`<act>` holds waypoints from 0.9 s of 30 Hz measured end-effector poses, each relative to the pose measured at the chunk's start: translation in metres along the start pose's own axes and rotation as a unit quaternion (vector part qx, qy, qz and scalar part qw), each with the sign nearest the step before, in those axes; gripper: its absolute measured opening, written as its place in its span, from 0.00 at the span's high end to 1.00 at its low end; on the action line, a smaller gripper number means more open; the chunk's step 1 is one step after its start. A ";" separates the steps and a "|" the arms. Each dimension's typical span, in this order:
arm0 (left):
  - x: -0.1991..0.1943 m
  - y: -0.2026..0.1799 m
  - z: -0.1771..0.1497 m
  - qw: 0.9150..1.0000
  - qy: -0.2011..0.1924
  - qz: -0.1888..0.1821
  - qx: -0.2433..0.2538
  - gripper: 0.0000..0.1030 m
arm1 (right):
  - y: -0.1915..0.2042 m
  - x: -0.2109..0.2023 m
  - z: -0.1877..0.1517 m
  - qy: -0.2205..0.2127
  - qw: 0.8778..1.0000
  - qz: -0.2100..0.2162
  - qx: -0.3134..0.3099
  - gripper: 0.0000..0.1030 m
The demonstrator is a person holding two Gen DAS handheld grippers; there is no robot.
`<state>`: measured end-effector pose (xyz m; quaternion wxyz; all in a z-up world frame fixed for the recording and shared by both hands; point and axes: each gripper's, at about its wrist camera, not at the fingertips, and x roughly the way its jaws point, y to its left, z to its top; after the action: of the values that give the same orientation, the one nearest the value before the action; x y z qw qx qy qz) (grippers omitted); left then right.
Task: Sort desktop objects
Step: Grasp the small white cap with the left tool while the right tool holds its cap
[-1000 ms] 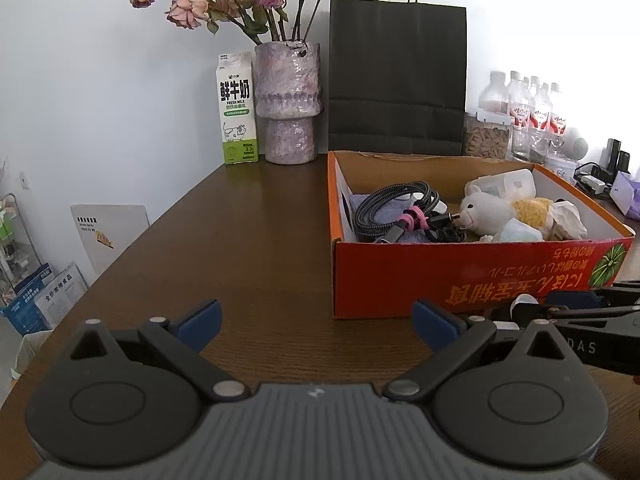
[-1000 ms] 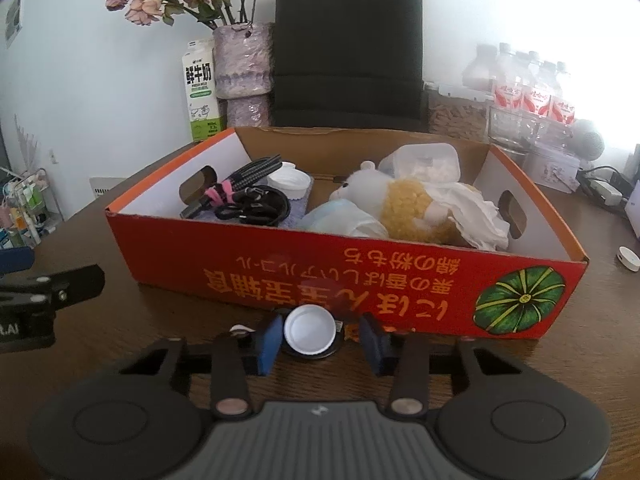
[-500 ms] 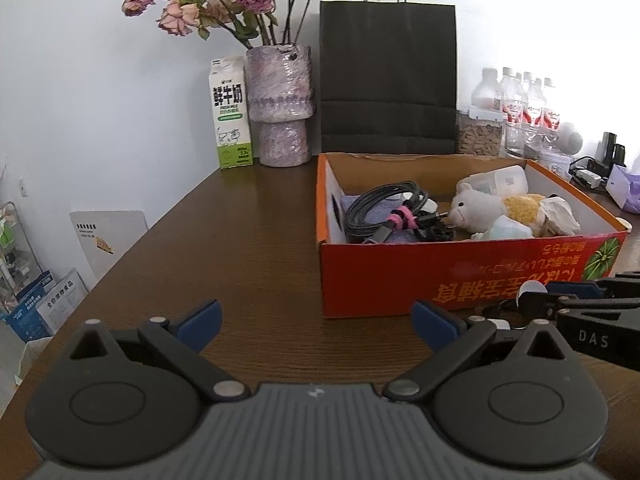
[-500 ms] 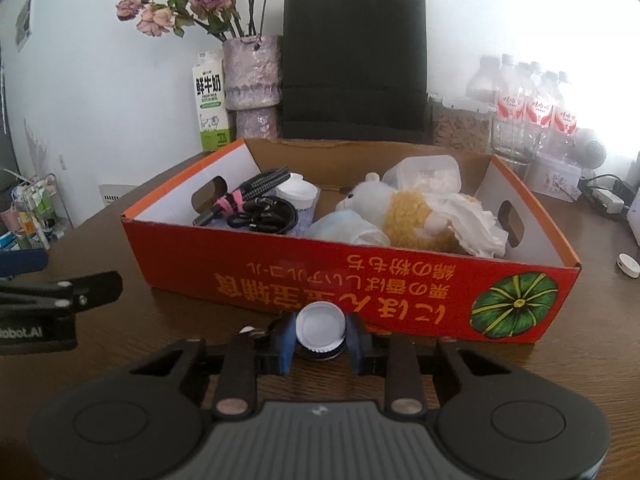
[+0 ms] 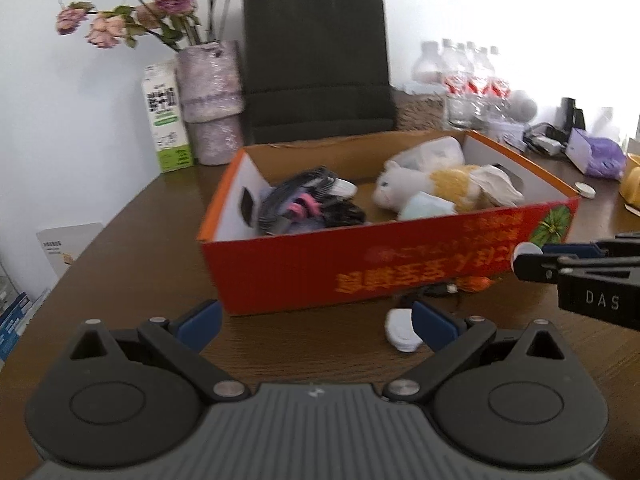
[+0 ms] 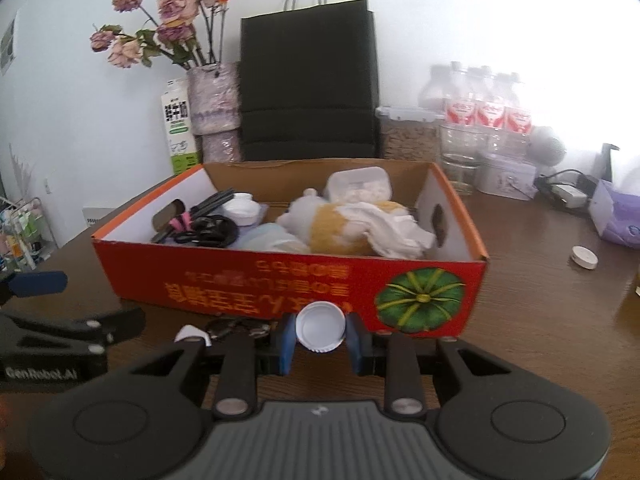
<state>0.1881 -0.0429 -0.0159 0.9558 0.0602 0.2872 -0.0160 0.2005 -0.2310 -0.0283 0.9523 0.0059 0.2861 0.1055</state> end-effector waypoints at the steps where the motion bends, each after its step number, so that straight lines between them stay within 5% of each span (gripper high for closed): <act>1: 0.002 -0.003 0.000 1.000 0.003 -0.002 0.002 0.00 | -0.003 -0.001 0.000 -0.001 1.000 0.000 0.001 0.75; 9: 0.017 -0.022 0.000 1.000 0.022 -0.017 0.008 0.01 | -0.021 -0.001 -0.004 0.001 1.000 -0.001 0.008 0.75; 15: 0.030 -0.029 -0.002 0.999 0.044 -0.017 0.002 0.12 | -0.029 0.002 -0.006 0.004 1.000 0.004 0.017 0.75; 27: 0.035 -0.026 -0.003 0.997 0.055 -0.042 -0.023 0.73 | -0.032 0.005 -0.009 0.009 1.000 0.015 0.025 0.75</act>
<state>0.2137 -0.0686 -0.0405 0.9383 0.0268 0.3417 -0.0461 0.2059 -0.2617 -0.0405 0.9477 0.0332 0.2968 0.1125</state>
